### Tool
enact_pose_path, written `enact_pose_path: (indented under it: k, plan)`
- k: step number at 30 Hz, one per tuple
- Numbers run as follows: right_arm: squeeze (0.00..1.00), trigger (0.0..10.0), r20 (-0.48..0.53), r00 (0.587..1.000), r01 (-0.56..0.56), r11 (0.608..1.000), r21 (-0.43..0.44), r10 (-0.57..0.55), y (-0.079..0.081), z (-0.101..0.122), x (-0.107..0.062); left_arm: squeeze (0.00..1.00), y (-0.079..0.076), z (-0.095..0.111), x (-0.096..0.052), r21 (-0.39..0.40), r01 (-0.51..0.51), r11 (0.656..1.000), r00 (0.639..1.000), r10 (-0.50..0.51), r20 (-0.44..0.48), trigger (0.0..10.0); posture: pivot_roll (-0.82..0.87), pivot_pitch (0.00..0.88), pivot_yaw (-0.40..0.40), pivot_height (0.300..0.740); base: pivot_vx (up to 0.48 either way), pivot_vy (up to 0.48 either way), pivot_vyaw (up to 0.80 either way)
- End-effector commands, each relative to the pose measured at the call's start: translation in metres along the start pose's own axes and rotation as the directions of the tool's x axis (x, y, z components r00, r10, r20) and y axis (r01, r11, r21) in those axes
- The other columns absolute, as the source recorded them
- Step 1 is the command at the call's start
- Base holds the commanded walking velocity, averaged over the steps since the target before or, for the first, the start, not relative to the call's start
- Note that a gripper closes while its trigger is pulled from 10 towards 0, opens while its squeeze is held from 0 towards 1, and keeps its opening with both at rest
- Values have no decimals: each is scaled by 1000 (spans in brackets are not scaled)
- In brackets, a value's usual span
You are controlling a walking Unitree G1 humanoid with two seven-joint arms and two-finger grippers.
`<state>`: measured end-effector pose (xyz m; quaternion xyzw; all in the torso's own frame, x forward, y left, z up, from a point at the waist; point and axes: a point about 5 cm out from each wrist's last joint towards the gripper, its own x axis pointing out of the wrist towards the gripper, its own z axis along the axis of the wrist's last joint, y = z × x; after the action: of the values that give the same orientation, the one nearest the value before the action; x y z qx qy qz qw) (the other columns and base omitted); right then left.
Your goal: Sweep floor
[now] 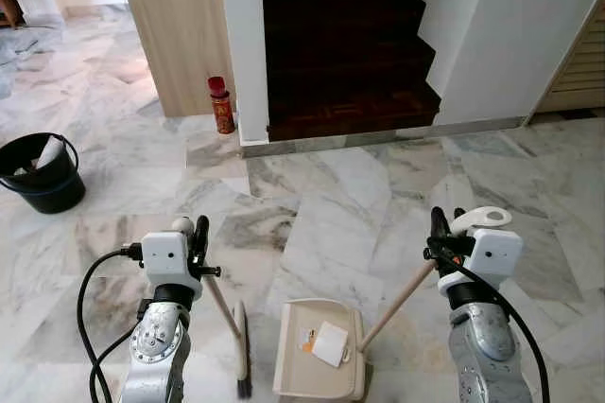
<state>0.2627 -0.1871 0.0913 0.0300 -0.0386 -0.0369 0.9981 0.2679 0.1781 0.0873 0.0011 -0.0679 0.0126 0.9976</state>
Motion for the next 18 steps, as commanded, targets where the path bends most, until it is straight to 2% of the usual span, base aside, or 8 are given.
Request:
enact_pose_path:
  k: [1,3,5,8,18]
  plan:
    - [0,10000,39,999,-7,1000,-7,7,2,9,4,0,0,13,6,7,1,1000,998,-1,60,10000,2,0,0,740,0,247,800]
    - [0,10000,43,999,-8,1000,10,7,2,9,4,0,0,13,6,7,0,1000,998,0,60,10000,3,0,0,740,0,247,800]
    - [0,10000,41,999,10,999,46,-12,1,9,5,0,0,13,6,6,-1,1000,998,0,60,10000,4,0,0,740,0,249,0]
    - [0,10000,42,999,3,1000,25,-5,1,9,5,0,0,13,6,6,1,1000,998,-1,59,10000,4,0,2,740,0,274,0]
    - [0,10000,43,999,-2,999,33,0,2,9,5,0,-1,13,5,4,2,1000,998,-2,60,10000,2,0,3,740,0,300,0]
